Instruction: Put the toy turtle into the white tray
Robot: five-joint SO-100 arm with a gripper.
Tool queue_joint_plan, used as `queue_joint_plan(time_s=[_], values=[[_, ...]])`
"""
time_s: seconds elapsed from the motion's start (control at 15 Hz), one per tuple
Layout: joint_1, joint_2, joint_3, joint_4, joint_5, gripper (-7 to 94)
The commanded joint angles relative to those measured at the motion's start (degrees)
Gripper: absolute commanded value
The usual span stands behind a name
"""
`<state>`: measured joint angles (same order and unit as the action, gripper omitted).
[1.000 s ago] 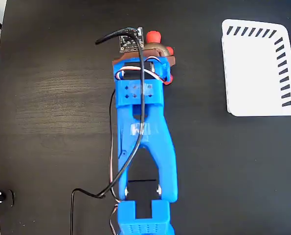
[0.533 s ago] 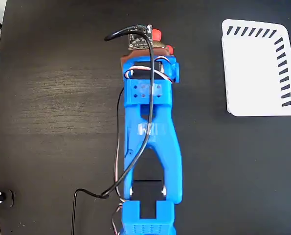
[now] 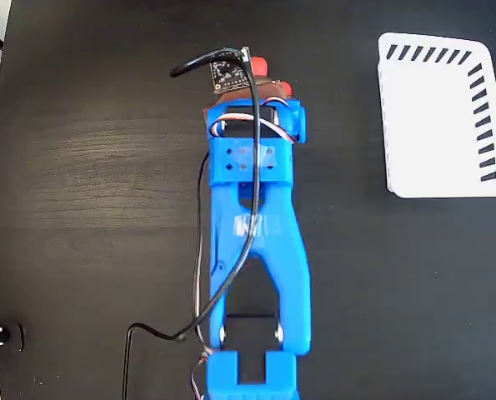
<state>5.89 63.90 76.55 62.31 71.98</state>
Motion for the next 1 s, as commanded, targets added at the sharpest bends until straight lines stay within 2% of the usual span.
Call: queue_joint_plan(time_s=[0.0, 0.2, 0.33, 0.4, 0.6, 0.93], values=[[4.0, 13.4, -1.8, 2.8, -1.8, -2], [7.9, 16.3, -10.1, 11.3, -5.3, -2], [8.9, 16.0, -19.2, 21.1, -7.3, -2], [9.7, 15.6, -23.4, 23.8, -8.3, -2], [14.5, 15.4, -30.6, 25.7, -11.4, -2], [27.9, 6.7, -43.6, 25.0, -14.8, -2]])
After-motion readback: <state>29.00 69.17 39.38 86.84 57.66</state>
